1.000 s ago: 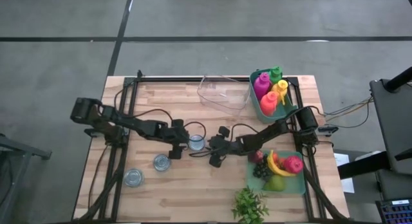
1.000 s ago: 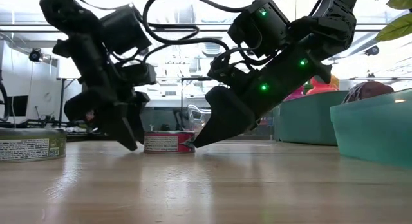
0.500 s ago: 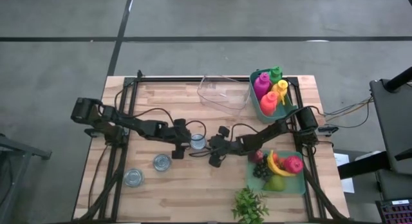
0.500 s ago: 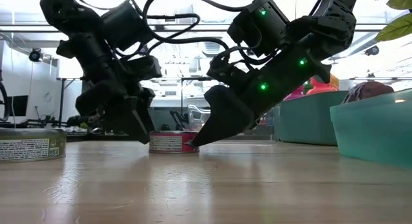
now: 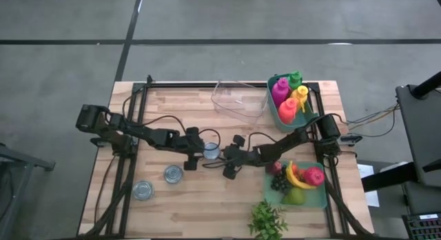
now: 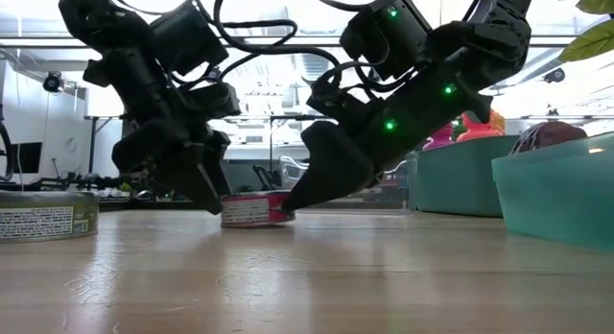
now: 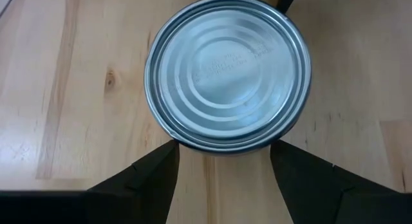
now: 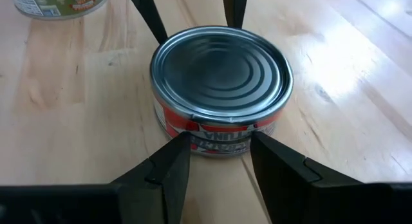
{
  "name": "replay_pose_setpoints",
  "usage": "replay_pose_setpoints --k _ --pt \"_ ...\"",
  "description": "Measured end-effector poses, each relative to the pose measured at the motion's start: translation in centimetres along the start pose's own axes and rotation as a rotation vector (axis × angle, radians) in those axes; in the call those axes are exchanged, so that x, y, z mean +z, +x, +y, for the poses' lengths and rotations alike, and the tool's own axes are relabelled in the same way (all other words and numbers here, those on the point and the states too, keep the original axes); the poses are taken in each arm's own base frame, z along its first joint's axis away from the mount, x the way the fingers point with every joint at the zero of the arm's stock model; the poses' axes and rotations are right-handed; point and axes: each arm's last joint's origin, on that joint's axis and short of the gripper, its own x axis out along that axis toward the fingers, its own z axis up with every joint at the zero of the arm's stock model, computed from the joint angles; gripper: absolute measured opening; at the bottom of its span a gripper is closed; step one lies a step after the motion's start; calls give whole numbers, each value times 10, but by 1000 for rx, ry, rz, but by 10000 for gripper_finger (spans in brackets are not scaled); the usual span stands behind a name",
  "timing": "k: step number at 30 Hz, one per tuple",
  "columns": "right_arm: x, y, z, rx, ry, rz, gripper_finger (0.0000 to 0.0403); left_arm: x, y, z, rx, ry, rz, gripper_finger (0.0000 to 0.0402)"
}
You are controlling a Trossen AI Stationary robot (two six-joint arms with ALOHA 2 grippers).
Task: Pick & Place Food Item
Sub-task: Put the red tuna can into the transparent bin
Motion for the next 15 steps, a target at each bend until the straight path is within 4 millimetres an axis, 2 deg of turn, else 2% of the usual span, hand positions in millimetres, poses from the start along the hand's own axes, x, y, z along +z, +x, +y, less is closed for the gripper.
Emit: replay_pose_setpoints --k 15 --pt "2 0 1 5 5 -15 157 0 0 0 0 0 1 245"
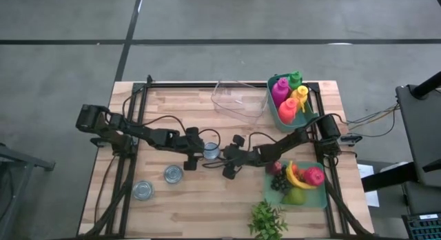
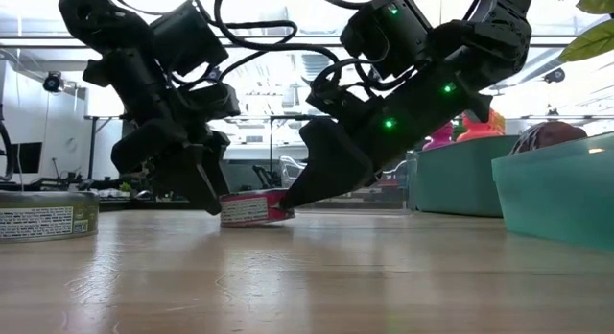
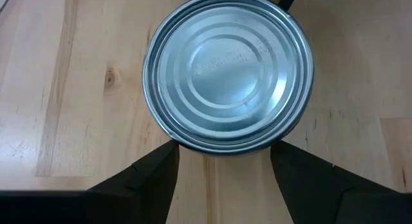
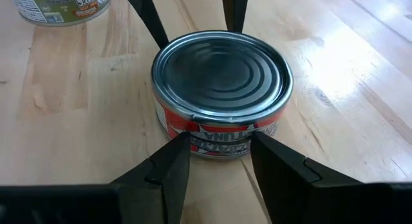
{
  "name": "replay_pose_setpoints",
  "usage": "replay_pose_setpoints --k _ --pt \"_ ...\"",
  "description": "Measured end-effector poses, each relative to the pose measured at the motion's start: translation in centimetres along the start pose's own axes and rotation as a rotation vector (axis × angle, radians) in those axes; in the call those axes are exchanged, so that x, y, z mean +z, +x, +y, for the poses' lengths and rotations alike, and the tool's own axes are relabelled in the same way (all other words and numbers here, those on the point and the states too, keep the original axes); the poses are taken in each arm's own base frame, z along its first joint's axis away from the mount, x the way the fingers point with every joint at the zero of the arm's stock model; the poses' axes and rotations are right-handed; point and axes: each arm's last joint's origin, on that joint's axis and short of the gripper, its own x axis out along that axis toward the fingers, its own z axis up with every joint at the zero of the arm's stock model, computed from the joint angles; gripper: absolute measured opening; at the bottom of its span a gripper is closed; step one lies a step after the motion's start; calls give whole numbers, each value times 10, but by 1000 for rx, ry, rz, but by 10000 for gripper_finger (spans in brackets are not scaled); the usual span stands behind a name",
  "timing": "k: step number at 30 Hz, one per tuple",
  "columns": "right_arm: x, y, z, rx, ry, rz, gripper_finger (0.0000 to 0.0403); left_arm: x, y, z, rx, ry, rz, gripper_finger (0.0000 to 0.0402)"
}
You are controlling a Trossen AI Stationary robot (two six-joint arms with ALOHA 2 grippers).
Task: Pick & Place Food Item
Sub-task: Put the red tuna can into the transparent bin
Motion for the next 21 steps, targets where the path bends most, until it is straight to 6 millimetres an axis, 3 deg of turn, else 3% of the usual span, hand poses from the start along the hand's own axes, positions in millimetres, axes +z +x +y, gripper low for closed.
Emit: replay_pose_setpoints --k 21 --pt "39 -4 15 49 -74 -155 157 -2 0 0 -7 3 18 245"
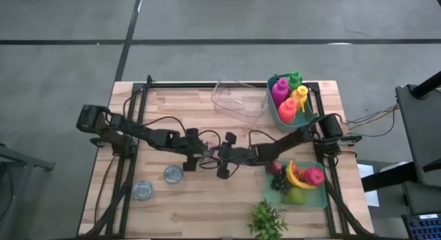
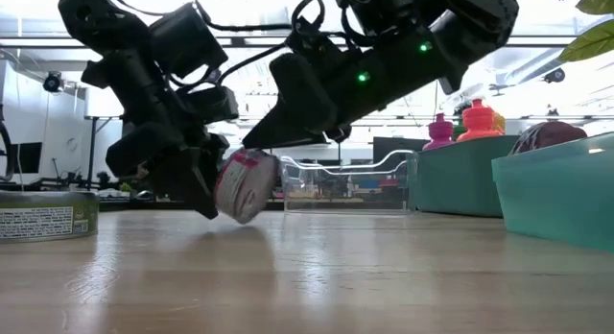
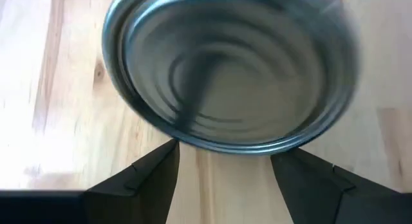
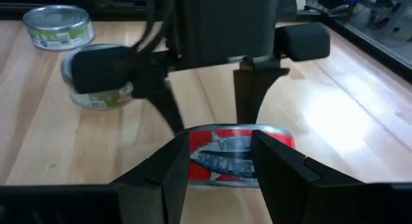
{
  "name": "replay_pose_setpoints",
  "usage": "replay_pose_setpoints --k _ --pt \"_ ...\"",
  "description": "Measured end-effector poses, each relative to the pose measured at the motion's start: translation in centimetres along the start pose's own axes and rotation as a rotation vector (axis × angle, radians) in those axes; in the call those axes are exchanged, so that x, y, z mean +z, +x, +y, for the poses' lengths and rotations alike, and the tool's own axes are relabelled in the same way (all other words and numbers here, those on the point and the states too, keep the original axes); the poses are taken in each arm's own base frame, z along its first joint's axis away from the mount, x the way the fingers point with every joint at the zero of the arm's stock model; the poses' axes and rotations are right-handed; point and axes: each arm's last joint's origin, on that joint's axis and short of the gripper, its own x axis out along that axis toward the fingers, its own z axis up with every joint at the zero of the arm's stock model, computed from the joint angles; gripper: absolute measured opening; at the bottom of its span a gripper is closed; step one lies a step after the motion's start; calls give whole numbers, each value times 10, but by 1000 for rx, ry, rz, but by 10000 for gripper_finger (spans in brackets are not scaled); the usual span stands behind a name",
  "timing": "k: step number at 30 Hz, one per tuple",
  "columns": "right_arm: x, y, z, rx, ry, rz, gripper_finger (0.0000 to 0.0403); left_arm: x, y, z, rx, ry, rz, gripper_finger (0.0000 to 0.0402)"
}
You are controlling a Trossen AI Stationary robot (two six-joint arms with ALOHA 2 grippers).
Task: Pick & Place Food Item
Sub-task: Put the red tuna can into the transparent bin
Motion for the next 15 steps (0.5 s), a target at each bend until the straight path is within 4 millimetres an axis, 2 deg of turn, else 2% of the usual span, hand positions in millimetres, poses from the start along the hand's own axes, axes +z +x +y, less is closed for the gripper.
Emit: replay_pose_setpoints --k 8,15 --pt "7 3 3 22 -49 -4 157 9 -2 1 16 -11 -71 245" --pt "1 3 -2 -1 -52 12 157 10 -2 1 12 -11 -78 245"
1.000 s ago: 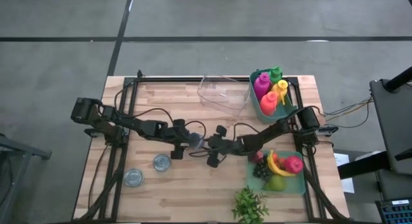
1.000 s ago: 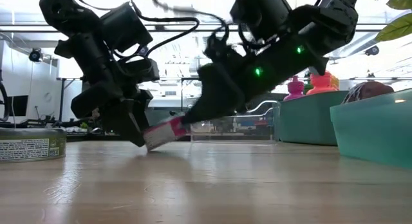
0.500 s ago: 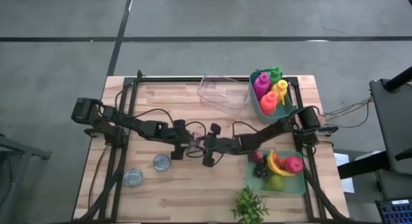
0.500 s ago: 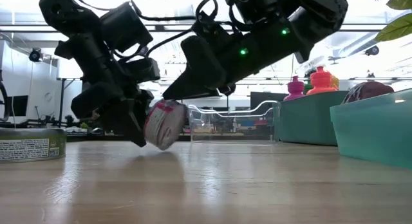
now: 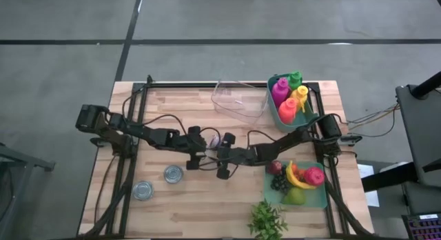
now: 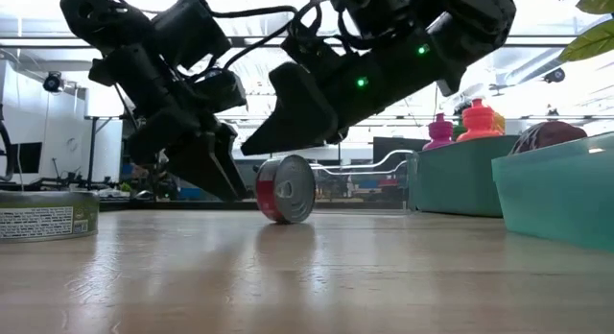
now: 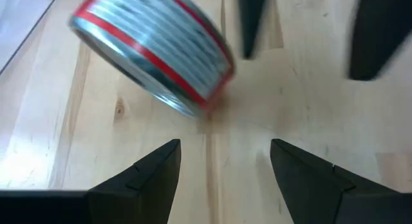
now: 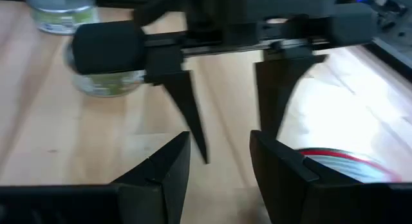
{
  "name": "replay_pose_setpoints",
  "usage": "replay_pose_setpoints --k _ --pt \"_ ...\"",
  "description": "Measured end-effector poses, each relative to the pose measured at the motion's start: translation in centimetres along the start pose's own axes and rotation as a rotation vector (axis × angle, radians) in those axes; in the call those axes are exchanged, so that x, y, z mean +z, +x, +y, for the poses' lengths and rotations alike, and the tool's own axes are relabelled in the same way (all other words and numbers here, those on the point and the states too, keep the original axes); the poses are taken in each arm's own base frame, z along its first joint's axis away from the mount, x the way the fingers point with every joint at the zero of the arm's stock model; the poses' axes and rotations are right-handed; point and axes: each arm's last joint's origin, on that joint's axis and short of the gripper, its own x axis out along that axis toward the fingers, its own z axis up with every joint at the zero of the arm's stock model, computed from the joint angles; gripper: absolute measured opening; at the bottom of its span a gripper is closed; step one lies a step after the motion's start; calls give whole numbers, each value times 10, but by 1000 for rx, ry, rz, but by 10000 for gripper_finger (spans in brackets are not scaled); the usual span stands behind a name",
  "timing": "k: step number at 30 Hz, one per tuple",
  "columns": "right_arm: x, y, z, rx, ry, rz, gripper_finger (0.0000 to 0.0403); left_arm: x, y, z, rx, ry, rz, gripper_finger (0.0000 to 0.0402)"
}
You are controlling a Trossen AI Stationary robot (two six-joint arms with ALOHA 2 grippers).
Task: Pick & Place Food Item
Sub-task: Put the red tuna can into the transparent bin
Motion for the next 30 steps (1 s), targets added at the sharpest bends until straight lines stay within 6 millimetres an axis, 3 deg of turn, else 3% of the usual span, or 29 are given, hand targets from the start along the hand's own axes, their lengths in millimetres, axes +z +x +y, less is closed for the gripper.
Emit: replay_pose_setpoints --k 9,19,24,30 --pt "1 1 -1 -8 3 -5 157 -2 0 0 -4 2 11 245" --pt "31 -24 4 19 -45 -46 157 0 -4 0 -2 -22 -1 245" --pt "45 -48 -3 -120 -42 7 157 9 -19 3 19 -236 -40 245" --pt "51 -77 -14 -325 -43 78 157 29 -54 8 10 -503 -67 245"
